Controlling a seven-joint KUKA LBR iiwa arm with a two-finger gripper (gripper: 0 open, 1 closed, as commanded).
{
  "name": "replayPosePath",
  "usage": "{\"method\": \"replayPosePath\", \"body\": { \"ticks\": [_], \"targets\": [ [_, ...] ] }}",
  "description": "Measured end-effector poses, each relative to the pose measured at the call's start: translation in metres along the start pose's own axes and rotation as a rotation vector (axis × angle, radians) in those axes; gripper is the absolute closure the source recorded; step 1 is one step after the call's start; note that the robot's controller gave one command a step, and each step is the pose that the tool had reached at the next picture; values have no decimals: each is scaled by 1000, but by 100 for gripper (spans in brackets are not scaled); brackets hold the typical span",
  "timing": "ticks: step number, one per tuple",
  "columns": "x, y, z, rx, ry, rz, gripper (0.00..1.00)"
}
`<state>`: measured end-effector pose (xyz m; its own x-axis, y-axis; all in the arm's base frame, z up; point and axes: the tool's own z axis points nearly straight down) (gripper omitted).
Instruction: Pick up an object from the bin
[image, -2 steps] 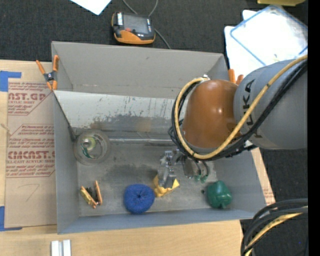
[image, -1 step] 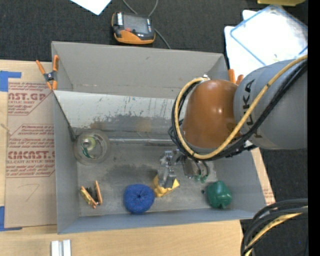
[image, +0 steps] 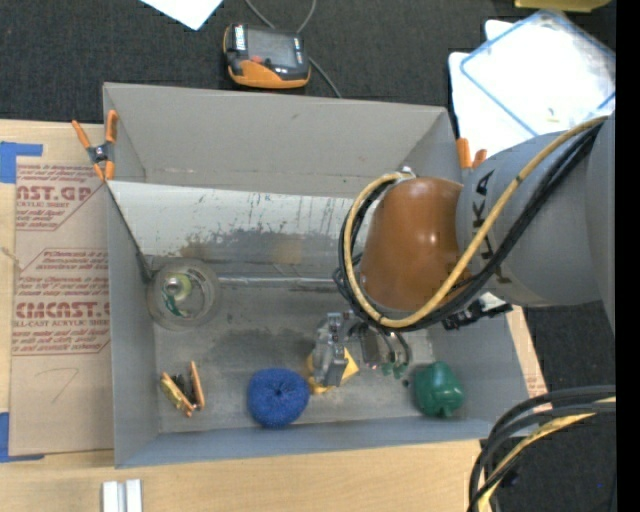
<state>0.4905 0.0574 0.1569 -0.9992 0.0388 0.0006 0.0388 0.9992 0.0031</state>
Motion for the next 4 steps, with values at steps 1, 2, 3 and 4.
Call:
{"method": "replayPosePath", "body": {
  "ticks": [1, 2, 3, 4],
  "targets": [
    [-2, 28, 43, 0, 0, -28, 100],
    [-2, 16, 28, 0, 1, -21, 100],
    [-18, 8, 36, -1, 1, -105, 0],
    [-18, 8, 36, -1, 1, -105, 0]
  ]
}}
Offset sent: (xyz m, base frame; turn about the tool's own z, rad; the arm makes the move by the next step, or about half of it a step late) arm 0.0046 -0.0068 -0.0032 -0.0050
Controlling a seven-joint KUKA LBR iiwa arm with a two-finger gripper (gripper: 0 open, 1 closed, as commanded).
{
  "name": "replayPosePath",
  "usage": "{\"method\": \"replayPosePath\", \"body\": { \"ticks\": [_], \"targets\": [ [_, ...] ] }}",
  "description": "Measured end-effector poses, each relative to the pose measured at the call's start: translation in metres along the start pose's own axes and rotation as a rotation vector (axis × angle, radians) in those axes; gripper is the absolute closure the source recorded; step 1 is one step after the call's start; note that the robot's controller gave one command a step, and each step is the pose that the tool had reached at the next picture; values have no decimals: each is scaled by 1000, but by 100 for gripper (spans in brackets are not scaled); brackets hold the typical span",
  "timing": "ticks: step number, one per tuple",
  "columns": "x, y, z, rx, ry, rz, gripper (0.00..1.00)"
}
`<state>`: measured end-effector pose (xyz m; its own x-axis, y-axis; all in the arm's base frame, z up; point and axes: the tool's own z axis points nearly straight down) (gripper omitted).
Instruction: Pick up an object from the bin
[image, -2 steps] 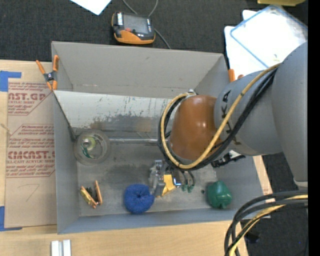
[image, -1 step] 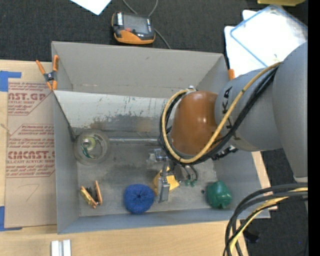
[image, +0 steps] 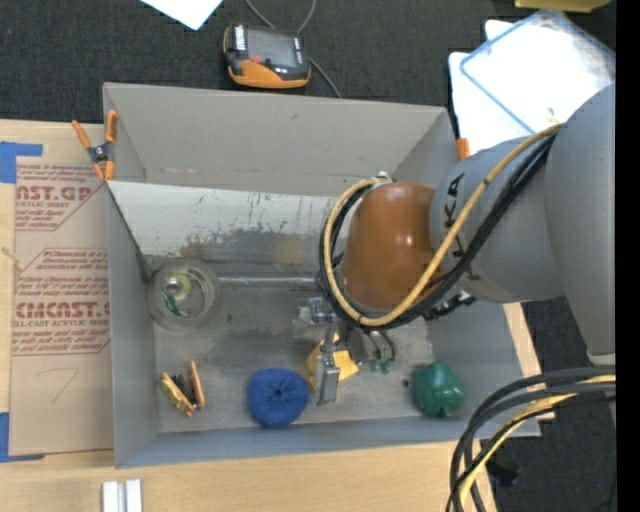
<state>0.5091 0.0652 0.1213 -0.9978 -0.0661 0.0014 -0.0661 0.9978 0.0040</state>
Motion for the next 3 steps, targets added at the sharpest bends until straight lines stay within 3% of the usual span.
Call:
{"method": "replayPosePath", "body": {
  "ticks": [1, 2, 3],
  "targets": [
    [25, 34, 48, -2, -5, 8, 0],
    [15, -10, 51, -2, -11, 405, 100],
    [16, -10, 51, -1, -9, 405, 0]
  ]
}}
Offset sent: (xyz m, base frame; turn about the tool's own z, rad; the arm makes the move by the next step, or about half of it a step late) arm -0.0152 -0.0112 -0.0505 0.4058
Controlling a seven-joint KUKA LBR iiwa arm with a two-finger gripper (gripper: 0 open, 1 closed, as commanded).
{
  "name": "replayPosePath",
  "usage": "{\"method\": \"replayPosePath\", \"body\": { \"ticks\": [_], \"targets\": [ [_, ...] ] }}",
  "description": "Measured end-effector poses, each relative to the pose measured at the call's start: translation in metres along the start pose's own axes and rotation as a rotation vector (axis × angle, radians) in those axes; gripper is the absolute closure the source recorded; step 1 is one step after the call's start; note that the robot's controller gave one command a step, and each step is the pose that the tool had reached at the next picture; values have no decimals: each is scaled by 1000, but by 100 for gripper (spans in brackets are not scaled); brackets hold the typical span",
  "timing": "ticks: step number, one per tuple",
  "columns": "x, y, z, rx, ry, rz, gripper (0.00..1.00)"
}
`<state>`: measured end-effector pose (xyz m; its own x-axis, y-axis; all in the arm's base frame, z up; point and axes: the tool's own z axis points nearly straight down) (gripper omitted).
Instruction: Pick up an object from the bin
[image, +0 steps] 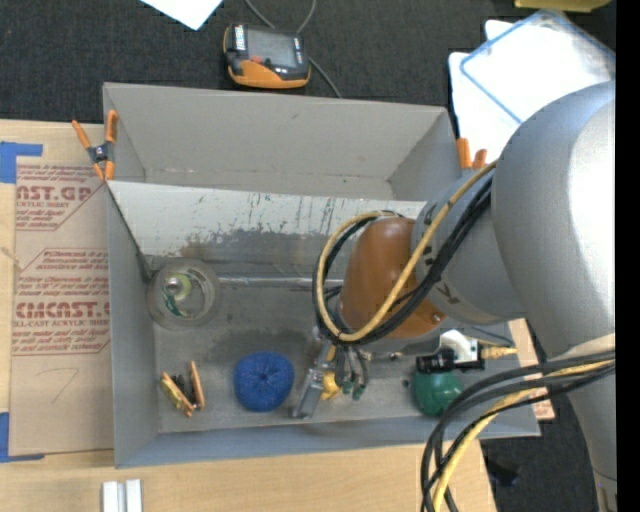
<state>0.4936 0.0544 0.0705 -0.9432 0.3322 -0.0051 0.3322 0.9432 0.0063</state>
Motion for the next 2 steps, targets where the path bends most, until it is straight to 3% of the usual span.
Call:
{"method": "replayPosePath", "body": {
  "ticks": [1, 2],
  "targets": [
    [0, 0, 0, 0, 0, 0, 0],
    [-19, 43, -21, -1, -3, -467, 0]
  ]
}}
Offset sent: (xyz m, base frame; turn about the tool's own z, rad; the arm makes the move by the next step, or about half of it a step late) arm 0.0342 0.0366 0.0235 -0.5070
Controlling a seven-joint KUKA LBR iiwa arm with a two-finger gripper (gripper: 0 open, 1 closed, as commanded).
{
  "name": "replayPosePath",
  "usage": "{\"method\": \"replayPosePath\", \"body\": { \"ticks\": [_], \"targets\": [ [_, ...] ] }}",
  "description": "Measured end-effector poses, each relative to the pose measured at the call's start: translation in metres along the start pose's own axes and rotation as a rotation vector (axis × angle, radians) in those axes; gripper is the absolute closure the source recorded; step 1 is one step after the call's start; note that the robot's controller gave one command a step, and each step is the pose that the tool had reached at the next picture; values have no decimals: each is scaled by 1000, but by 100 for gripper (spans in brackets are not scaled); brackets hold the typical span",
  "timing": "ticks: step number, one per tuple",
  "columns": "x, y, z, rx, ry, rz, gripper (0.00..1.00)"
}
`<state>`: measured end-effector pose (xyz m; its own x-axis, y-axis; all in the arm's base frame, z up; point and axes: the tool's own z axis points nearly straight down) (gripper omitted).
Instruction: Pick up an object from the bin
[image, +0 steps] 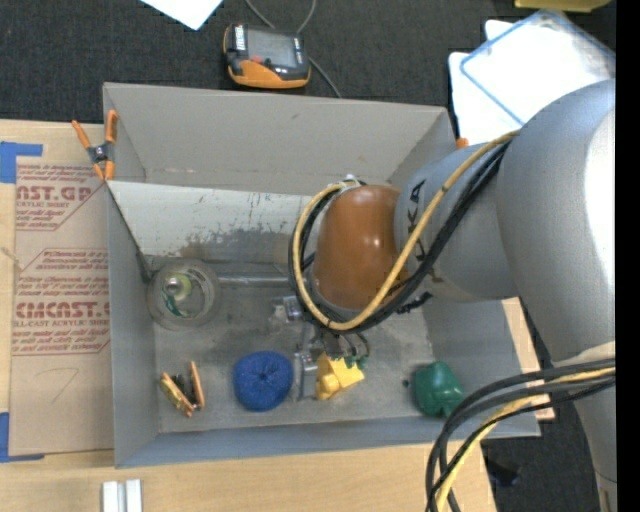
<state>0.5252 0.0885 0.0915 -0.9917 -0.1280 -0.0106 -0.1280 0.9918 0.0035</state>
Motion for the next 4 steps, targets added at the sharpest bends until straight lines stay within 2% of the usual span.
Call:
{"method": "replayPosePath", "body": {
  "ticks": [1, 3, 4],
  "targets": [
    [16, 22, 22, 1, 4, 443, 100],
    [15, 29, 22, 2, 4, 439, 100],
    [-7, 12, -37, 2, -2, 193, 0]
  ]
}}
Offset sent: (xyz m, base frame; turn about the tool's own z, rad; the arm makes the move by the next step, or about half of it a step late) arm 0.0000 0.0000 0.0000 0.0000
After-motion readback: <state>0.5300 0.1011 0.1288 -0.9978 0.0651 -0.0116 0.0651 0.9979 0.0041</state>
